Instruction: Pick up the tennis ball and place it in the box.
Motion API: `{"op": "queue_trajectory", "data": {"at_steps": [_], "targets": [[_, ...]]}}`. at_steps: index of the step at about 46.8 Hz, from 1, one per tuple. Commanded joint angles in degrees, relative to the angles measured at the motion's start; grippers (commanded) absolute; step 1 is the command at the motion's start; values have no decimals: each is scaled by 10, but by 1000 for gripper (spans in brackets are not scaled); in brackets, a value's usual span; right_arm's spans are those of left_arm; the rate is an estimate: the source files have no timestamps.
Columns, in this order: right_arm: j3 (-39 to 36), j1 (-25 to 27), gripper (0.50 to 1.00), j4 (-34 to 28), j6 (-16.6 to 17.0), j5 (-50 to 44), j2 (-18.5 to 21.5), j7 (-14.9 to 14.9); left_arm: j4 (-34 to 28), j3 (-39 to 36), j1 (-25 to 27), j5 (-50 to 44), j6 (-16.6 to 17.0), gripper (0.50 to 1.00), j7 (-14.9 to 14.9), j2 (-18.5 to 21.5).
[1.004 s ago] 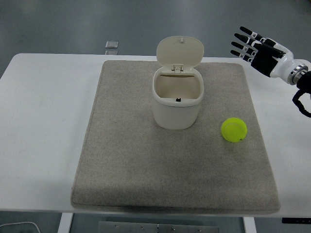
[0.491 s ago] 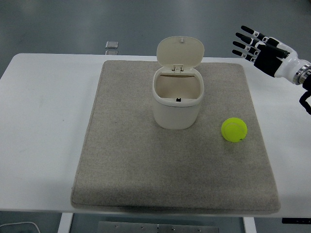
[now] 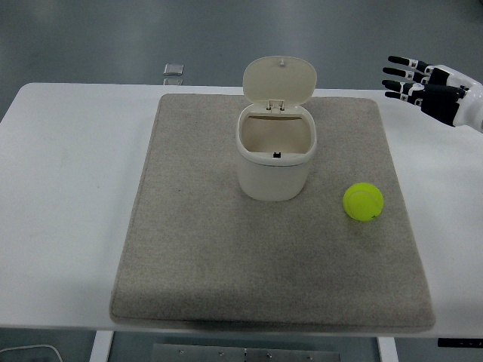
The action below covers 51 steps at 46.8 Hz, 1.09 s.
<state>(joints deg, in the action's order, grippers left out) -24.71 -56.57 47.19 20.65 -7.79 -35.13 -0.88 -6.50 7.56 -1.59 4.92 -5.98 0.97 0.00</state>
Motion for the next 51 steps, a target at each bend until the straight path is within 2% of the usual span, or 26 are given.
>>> {"op": "queue_trajectory", "data": {"at_steps": [1, 14, 25, 40, 51], "targets": [[0, -17, 917, 0, 11, -22, -10, 0, 0, 0, 0, 0, 0, 992, 0, 0], [1, -32, 917, 4, 40, -81, -29, -2, 0, 0, 0, 0, 0, 992, 0, 0], [3, -38, 917, 1, 70, -88, -60, -11, 0, 0, 0, 0, 0, 992, 0, 0], [1, -44, 917, 8, 87, -156, -90, -29, 0, 0, 0, 0, 0, 992, 0, 0], [-1, -42, 913, 15, 143, -197, -121, -54, 0, 0, 0, 0, 0, 992, 0, 0]]}}
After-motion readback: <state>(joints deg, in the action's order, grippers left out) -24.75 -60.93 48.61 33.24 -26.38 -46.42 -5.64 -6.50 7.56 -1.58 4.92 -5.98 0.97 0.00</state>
